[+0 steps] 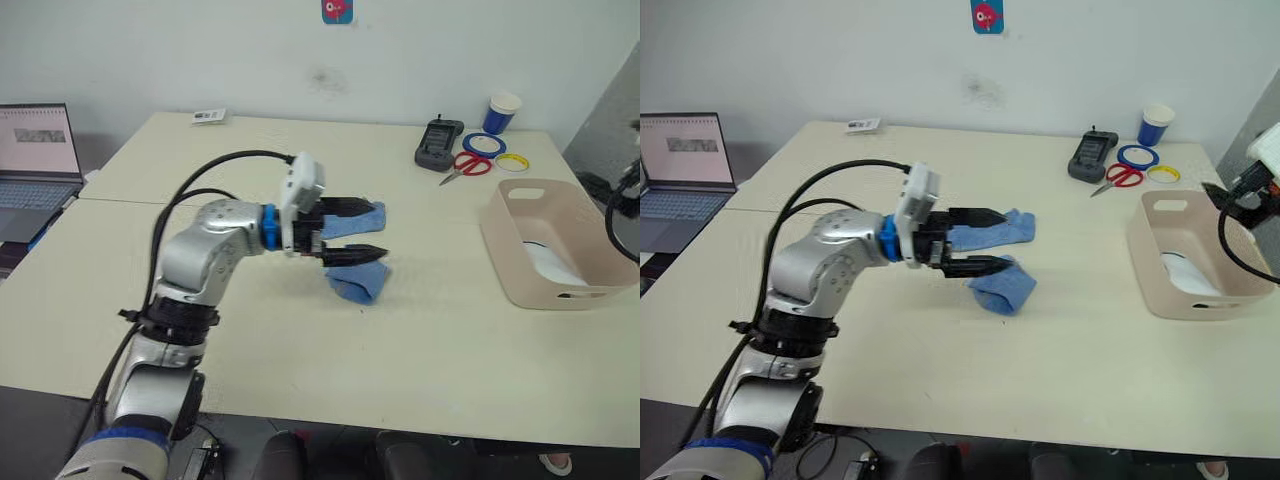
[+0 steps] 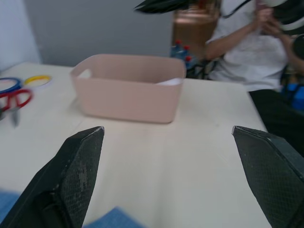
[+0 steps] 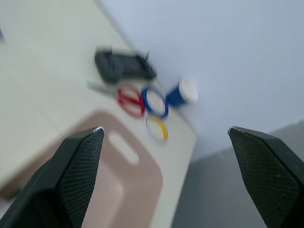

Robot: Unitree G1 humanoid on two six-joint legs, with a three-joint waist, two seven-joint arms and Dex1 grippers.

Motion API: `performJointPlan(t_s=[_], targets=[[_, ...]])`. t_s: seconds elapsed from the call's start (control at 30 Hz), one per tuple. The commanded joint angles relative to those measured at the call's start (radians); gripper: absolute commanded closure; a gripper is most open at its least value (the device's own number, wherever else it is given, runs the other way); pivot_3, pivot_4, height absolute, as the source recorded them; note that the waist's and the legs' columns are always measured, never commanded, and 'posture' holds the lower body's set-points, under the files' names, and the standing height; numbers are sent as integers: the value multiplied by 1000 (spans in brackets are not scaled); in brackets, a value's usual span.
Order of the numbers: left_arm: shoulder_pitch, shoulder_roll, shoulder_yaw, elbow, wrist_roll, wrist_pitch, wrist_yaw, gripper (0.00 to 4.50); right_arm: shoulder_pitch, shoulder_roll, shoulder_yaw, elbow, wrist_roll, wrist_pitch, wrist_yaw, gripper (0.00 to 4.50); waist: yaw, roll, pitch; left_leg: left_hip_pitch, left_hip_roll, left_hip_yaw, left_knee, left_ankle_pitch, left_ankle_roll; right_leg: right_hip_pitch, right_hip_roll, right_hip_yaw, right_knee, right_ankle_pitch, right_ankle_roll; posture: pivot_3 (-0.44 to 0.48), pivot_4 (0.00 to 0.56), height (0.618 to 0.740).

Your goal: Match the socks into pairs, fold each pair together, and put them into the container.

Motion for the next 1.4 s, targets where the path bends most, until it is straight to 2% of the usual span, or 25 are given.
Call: performJointPlan(t_s=[0.03, 0.2, 0.37, 0.47, 0.57, 0.77, 0.93, 1.1, 1.27, 1.4], targets=[[75, 82, 75, 38, 50, -103, 9, 0, 61, 114, -28, -297, 125, 167, -71, 10, -1, 0, 0, 1, 1, 0, 0, 0, 0, 0, 0, 0, 0, 0, 0, 0, 150, 725], [240, 164, 146, 111, 99, -272, 1, 0, 238, 343, 146, -575, 208, 275, -197, 10, 2, -1, -1, 1, 1, -1, 1, 0, 0, 2, -2, 0, 0, -2, 4, 0, 150, 725], [413, 190, 207, 92, 91, -316, 23, 0, 489, 367, 311, -624, 127, 181, -229, 10, 9, -4, -2, -2, -2, 1, 1, -1, 2, 2, -11, -1, -4, -2, 4, 0, 150, 725], [483, 195, 228, 65, 88, -317, 43, 0, 529, 377, 332, -610, 129, 141, -228, 10, 5, -7, -1, -2, -2, 2, 1, -2, 4, 2, -12, -2, -3, -3, 6, 0, 150, 725], [514, 186, 235, 16, 73, -302, 62, 0, 505, 369, 363, -574, 113, 114, -230, 10, 2, -8, -2, -1, -1, 1, 1, -2, 4, 2, -11, -3, -3, -3, 7, 0, 150, 725], [495, 126, 219, -80, 23, -185, 165, 0, 443, 345, 425, -500, 78, 65, -211, 10, 2, -9, -2, -1, 0, 0, 0, -2, 4, 3, -9, -2, -3, -3, 7, 0, 150, 725], [443, 16, 161, -131, -14, -5, 301, 0, 445, 339, 467, -508, 52, 61, -217, 10, 4, -9, -2, -1, -1, 0, 0, -2, 4, 3, -10, -3, -3, -3, 7, 0, 150, 725], [354, -73, 134, -65, 4, 53, 390, 0, 436, 348, 501, -535, 34, 86, -242, 10, 3, -10, -3, -1, -1, -1, 0, -2, 4, 3, -9, -3, -2, -3, 7, 0, 150, 725], [254, -153, 88, 22, -4, 132, 417, 0, 422, 354, 520, -544, 19, 110, -260, 10, 4, -10, -3, -1, -1, -1, 1, -2, 4, 3, -7, -3, -2, -3, 7, 0, 150, 725], [122, -249, 91, 192, 43, 207, 556, 0, 404, 355, 524, -552, 18, 132, -269, 10, 5, -11, -3, -1, -2, -1, 1, -2, 4, 3, -6, -3, -2, -3, 7, 0, 150, 725]])
